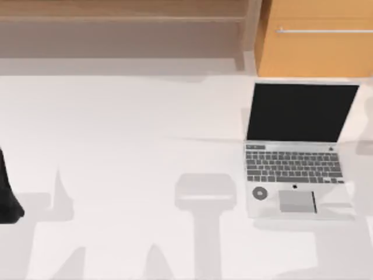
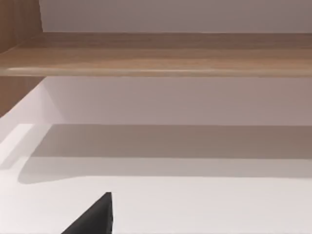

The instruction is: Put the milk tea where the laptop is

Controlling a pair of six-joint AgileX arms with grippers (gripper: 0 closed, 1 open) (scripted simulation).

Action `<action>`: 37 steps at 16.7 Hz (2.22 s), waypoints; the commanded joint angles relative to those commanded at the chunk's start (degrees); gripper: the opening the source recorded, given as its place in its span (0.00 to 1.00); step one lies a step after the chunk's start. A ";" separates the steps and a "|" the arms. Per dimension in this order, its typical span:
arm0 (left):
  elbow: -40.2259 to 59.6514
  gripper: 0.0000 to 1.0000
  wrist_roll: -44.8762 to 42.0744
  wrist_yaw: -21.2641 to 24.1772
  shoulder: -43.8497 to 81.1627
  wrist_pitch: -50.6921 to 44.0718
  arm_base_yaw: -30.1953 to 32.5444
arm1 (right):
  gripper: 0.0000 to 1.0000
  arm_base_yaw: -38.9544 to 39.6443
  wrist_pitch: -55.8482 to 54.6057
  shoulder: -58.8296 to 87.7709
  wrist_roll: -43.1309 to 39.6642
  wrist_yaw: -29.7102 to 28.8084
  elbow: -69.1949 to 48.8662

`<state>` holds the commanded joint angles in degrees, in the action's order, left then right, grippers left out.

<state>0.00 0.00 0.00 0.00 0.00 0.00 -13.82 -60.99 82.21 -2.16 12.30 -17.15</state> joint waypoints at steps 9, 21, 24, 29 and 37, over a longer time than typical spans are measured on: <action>0.00 1.00 0.00 0.00 0.00 0.00 0.00 | 0.00 12.01 7.97 -10.32 2.48 -12.11 8.47; 0.00 1.00 0.00 0.00 0.00 0.00 0.00 | 0.00 13.86 8.37 -11.85 2.87 -13.93 10.47; 0.00 1.00 0.00 0.00 0.00 0.00 0.00 | 0.00 13.47 5.12 -11.52 2.71 -13.05 12.06; 0.00 1.00 0.00 0.00 0.00 0.00 0.00 | 0.00 12.36 -3.37 -8.88 2.83 -11.96 14.01; 0.00 1.00 0.00 0.00 0.00 0.00 0.00 | 0.00 13.49 -11.43 1.80 3.16 -13.84 12.67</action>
<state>0.00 0.00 0.00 0.00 0.00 0.00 -0.33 -72.42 84.01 1.00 -1.54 -4.48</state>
